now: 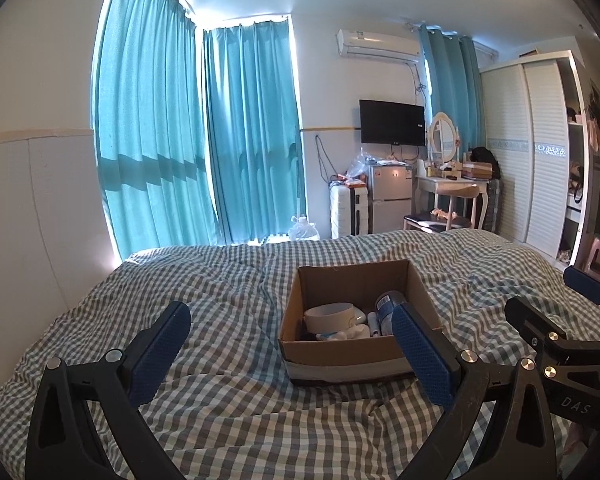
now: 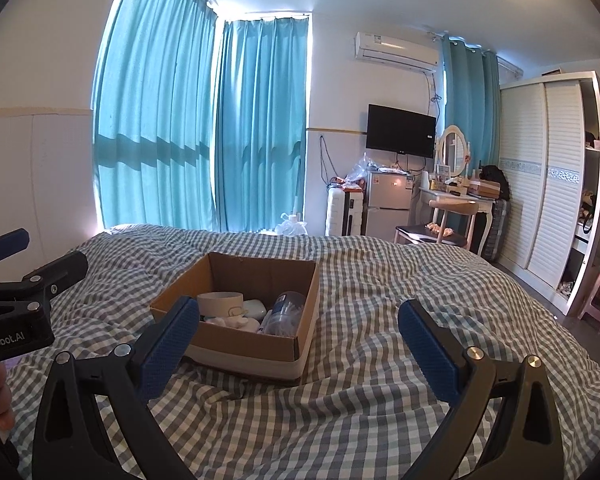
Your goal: Organize objects
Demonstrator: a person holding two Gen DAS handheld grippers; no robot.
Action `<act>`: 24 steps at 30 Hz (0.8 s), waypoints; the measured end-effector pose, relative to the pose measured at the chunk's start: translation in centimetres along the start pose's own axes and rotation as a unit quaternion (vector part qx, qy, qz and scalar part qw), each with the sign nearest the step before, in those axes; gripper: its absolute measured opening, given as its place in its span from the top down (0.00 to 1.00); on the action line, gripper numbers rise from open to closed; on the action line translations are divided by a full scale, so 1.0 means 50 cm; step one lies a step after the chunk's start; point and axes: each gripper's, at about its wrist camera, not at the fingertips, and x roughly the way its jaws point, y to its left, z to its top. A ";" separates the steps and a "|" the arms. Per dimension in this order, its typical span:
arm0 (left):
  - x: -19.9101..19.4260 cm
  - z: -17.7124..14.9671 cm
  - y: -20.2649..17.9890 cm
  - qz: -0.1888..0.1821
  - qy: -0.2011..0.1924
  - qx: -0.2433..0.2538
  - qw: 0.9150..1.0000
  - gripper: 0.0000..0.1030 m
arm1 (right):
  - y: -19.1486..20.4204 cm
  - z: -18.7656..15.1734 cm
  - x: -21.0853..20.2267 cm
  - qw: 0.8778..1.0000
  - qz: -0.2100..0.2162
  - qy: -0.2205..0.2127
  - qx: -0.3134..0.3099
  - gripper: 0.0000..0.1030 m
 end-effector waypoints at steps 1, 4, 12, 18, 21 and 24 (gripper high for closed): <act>0.000 0.000 -0.001 0.000 0.000 0.001 1.000 0.00 | 0.000 0.000 0.001 1.000 0.000 0.000 0.001 0.03; 0.000 0.001 0.000 0.000 0.000 0.000 1.000 0.00 | -0.002 0.000 0.001 1.000 -0.001 0.000 0.004 0.03; 0.004 -0.002 -0.001 -0.004 0.009 -0.005 1.000 0.00 | 0.001 0.001 0.003 1.000 0.000 0.003 0.005 0.03; 0.003 0.000 0.000 -0.007 0.009 -0.006 1.000 0.00 | 0.003 -0.001 0.004 1.000 0.002 0.004 0.005 0.03; 0.004 -0.001 -0.001 -0.006 0.008 -0.004 1.000 0.00 | 0.002 0.000 0.003 1.000 0.002 0.005 0.005 0.03; 0.005 -0.003 -0.001 -0.007 0.009 -0.002 1.000 0.00 | 0.001 0.002 0.003 1.000 0.001 0.005 0.007 0.03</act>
